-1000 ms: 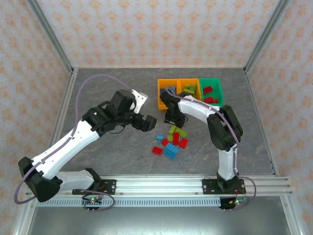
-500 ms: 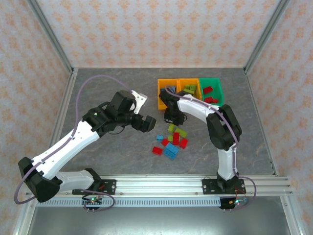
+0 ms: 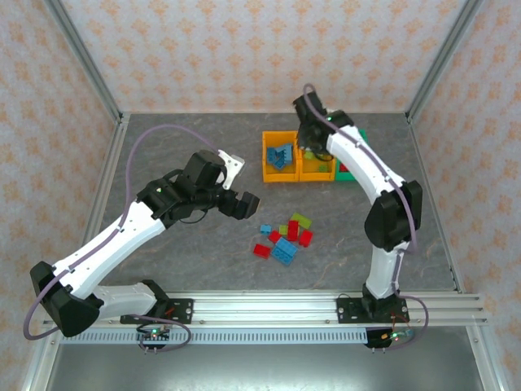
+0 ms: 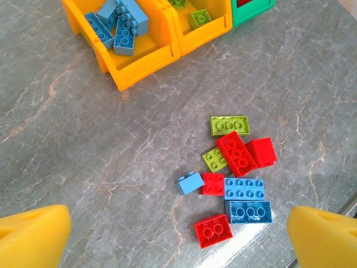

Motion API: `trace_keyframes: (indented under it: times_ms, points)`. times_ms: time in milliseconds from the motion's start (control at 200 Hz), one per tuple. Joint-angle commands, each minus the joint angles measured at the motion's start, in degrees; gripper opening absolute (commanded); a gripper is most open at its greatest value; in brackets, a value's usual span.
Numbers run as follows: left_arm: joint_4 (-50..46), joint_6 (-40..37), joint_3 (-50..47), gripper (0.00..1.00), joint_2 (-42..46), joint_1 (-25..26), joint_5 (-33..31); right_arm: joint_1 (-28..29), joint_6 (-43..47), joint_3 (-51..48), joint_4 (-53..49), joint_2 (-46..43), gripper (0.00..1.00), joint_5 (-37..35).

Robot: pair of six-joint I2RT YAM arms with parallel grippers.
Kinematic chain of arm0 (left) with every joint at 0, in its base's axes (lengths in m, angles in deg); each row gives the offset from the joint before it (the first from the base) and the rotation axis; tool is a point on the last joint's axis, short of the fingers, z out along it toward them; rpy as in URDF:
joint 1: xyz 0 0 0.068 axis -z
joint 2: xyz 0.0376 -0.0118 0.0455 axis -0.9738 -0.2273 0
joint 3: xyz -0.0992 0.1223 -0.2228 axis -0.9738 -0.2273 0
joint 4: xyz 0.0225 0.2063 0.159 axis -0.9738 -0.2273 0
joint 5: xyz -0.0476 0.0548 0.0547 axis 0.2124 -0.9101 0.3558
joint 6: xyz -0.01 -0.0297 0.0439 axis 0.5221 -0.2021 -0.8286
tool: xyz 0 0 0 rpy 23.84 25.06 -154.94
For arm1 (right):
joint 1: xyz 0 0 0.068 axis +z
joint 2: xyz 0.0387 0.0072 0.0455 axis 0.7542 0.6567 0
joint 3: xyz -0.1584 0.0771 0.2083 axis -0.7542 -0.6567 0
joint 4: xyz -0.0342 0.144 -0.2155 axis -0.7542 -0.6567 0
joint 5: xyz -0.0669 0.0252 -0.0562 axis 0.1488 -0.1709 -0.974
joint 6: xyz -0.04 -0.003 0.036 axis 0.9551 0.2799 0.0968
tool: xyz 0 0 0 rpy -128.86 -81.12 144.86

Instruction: Sort the legos into containers by color

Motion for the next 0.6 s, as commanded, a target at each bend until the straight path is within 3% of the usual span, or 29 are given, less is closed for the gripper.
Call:
trace_keyframes:
  times_ms: [0,110,150,215,310,440,596]
  points:
    - [-0.99,-1.20,0.34,1.00,1.34,0.52,-1.49,-1.77,5.45,6.89,-2.95,7.67,0.24,0.54]
    - [-0.66,-0.92,-0.06,1.00,1.91,0.52,-2.02,-1.90,7.39,14.14,-5.14,12.90,0.30,2.35]
    - [-0.56,-0.73,-0.21,1.00,2.08,0.48,-2.18,-1.91,7.56,16.36,-6.36,14.07,0.38,2.70]
    - [-0.56,-0.63,-0.47,1.00,2.28,0.55,-2.32,-1.96,7.16,18.97,-8.69,14.89,0.60,1.93]
    - [-0.38,-0.24,-0.89,1.00,2.37,0.52,-2.47,-1.91,5.74,17.98,-9.78,12.09,0.64,0.44]
    - [-0.29,-0.41,-1.25,1.00,2.02,0.52,-2.15,-1.66,1.22,7.17,-8.24,1.75,0.64,1.58]
    - [0.73,-0.44,-1.83,1.00,1.41,0.52,-1.74,1.41,-7.36,-17.05,-1.84,-16.71,0.64,5.94]
